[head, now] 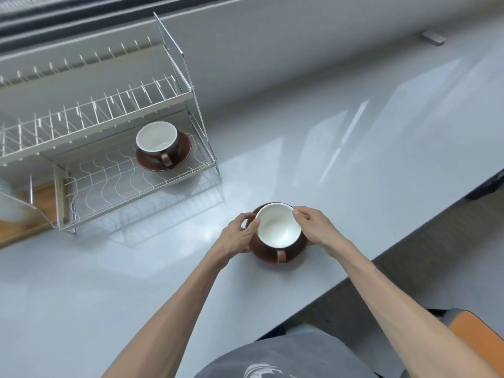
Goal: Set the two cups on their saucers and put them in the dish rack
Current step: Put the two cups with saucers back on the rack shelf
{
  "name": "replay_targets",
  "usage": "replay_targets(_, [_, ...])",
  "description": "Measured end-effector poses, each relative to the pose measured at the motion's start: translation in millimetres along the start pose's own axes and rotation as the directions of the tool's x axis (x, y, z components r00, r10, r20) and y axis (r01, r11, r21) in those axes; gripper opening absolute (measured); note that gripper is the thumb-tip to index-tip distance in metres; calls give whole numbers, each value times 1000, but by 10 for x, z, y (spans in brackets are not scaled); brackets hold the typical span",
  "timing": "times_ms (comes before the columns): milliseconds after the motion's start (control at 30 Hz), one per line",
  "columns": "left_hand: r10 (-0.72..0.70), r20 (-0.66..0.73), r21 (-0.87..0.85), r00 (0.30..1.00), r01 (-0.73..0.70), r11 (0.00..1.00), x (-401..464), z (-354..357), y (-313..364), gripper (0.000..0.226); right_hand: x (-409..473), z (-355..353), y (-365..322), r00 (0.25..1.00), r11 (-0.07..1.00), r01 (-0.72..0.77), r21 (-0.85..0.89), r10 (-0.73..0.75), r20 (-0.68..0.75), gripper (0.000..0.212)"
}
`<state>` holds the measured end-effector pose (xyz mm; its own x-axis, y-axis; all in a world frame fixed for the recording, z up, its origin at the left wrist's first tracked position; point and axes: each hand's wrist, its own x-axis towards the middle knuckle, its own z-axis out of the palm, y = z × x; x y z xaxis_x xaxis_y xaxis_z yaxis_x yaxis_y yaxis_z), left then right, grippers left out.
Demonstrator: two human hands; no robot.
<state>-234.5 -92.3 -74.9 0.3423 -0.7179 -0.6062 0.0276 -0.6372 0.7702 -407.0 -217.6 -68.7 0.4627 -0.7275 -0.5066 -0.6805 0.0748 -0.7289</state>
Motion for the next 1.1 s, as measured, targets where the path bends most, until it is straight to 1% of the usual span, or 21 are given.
replay_targets(67, [6, -37, -11, 999, -6, 1000, -41, -142, 0, 24, 49, 68, -144, 999, 1000, 24, -12, -24, 30, 36])
replay_targets(267, [-12, -154, -82, 988, 0, 997, -230, -628, -76, 32, 199, 381, -643, 987, 995, 88, -47, -80, 142, 36])
replay_targets(467, [-66, -268, -140, 961, 29, 990, -438, -1145, -158, 33, 314, 820, -1116, 963, 989, 132, -66, -112, 245, 35])
replay_targets(567, [-85, -314, -169, 945, 33, 985, -562, -1394, -201, 32, 355, 1042, -1362, 947, 983, 165, -82, -135, 293, 31])
replay_targets(633, [-95, -335, -179, 937, 35, 983, -621, -1529, -213, 32, 369, 1151, -1500, 938, 977, 188, -97, -149, 313, 32])
replay_targets(800, [-124, -416, -226, 901, 30, 974, -709, -1978, -240, 30, 429, 1508, -1943, 906, 962, 254, -98, -202, 371, 33])
replay_targets(900, [-151, -488, -244, 860, 32, 969, -679, -2236, -222, 28, 492, 1710, -2211, 888, 955, 284, -80, -231, 398, 31])
replay_targets(1000, [-175, -536, -261, 826, 35, 965, -626, -2501, -193, 31, 618, 1936, -2467, 885, 949, 306, -80, -252, 392, 29])
replay_targets(1100, [-202, -558, -276, 805, 49, 960, -556, -2763, -149, 36, 775, 2139, -2690, 880, 944, 319, -89, -260, 399, 34])
